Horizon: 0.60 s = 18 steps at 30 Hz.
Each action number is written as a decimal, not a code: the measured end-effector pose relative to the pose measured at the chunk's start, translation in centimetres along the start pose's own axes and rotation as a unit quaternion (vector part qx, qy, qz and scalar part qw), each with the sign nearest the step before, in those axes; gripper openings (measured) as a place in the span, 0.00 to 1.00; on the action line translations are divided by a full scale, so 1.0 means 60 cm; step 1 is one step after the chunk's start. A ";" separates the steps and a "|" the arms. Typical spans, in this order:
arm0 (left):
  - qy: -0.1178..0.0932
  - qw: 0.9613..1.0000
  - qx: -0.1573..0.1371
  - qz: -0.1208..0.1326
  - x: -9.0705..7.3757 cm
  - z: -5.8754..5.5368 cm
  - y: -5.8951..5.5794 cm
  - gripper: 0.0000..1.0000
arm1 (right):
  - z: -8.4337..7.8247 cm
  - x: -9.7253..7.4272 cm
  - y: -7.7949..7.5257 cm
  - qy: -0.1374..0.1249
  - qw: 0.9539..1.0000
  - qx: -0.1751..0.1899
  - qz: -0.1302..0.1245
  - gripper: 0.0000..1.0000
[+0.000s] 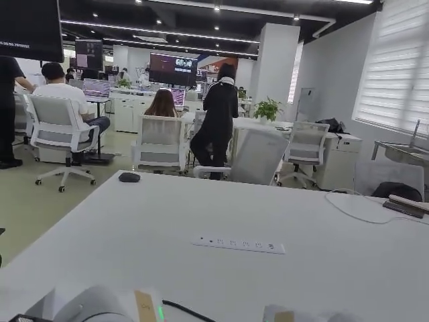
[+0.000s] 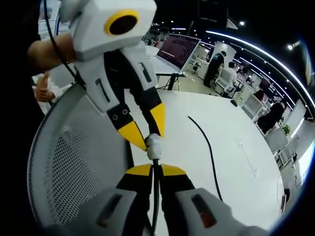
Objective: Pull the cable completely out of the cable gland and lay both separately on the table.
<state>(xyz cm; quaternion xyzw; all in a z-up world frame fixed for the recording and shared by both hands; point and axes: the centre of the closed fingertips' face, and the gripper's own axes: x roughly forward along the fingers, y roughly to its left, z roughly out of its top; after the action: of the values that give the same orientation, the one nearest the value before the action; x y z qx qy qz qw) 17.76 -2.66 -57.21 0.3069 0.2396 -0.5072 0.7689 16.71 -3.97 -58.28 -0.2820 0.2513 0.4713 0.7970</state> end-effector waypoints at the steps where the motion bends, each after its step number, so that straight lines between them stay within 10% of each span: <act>1: -0.002 1.000 -0.002 -0.001 0.000 0.001 0.000 0.15 | -0.001 -0.002 0.000 -0.002 1.000 0.002 0.001 0.04; 18: -0.001 1.000 -0.005 0.011 -0.010 -0.002 0.021 0.15 | -0.071 -0.027 -0.012 0.045 0.999 0.018 -0.022 0.03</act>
<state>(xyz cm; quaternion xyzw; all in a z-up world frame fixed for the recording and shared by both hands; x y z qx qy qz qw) 18.68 -1.81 -56.59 0.3047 0.2378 -0.4979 0.7764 16.10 -8.19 -60.08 -0.2942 0.2893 0.4356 0.8000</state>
